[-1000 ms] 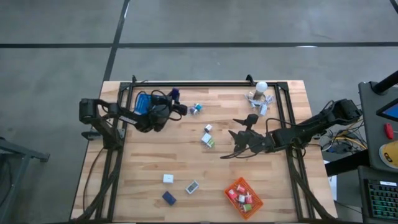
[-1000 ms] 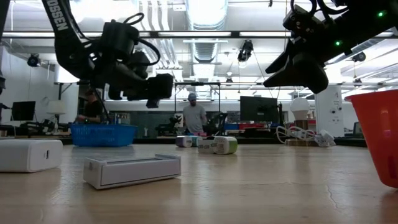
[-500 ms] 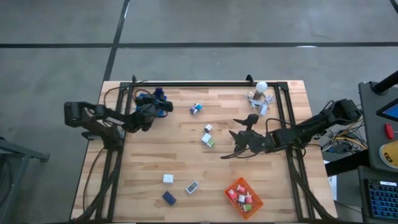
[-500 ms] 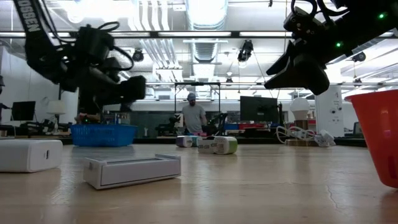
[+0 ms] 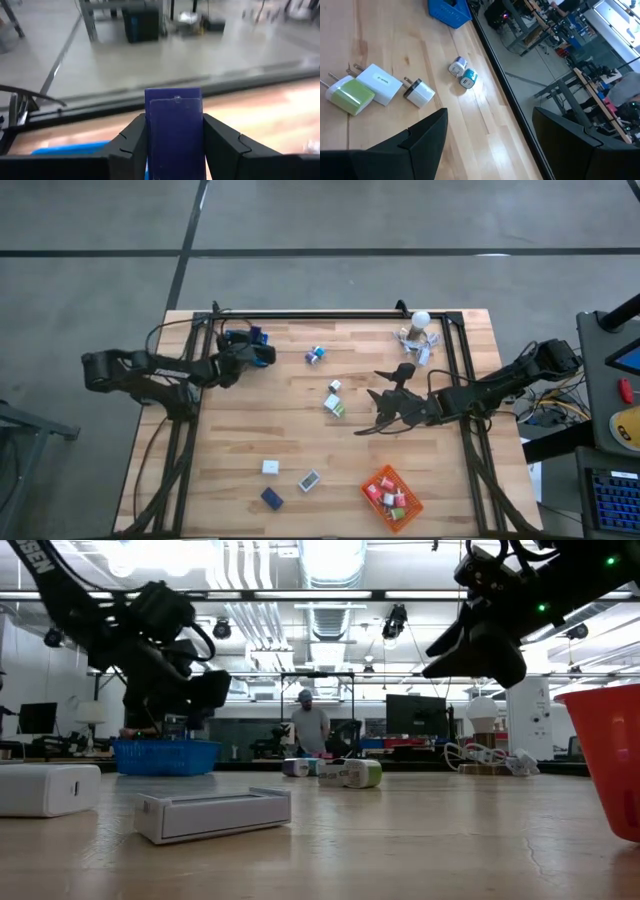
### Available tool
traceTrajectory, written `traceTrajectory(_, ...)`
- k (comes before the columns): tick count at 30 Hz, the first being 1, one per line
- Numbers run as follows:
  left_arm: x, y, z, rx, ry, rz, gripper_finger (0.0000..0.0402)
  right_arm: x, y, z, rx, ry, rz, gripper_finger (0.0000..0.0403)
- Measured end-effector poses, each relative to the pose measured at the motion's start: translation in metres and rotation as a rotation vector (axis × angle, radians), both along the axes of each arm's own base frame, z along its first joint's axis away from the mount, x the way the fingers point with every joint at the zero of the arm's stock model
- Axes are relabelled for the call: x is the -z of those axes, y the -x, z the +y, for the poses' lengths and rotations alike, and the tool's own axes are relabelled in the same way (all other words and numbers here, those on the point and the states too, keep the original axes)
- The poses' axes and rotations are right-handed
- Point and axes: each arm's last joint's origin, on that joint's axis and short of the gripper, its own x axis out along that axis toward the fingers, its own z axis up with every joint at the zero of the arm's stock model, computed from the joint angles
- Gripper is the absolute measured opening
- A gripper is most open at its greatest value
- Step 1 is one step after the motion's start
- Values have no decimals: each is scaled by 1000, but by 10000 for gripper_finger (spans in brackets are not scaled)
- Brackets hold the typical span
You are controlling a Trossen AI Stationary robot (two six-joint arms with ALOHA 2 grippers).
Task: Pick & Place Office items
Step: Put the top dark blue digital clock into the blue bin
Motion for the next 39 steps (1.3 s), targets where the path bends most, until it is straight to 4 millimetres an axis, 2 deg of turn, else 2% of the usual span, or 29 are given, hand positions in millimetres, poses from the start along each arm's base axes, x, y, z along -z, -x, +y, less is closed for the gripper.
traceTrajectory(11,-34,1,4,78,229,251,145,1,1,0,-1,-1,10,285)
traceTrajectory(16,-42,2,7,73,230,305,145,1,1,0,-1,0,13,286)
traceTrajectory(30,-21,5,28,115,393,342,145,2,1,0,-2,3,16,286)
traceTrajectory(39,-7,4,37,102,428,403,145,1,1,0,-2,4,16,286)
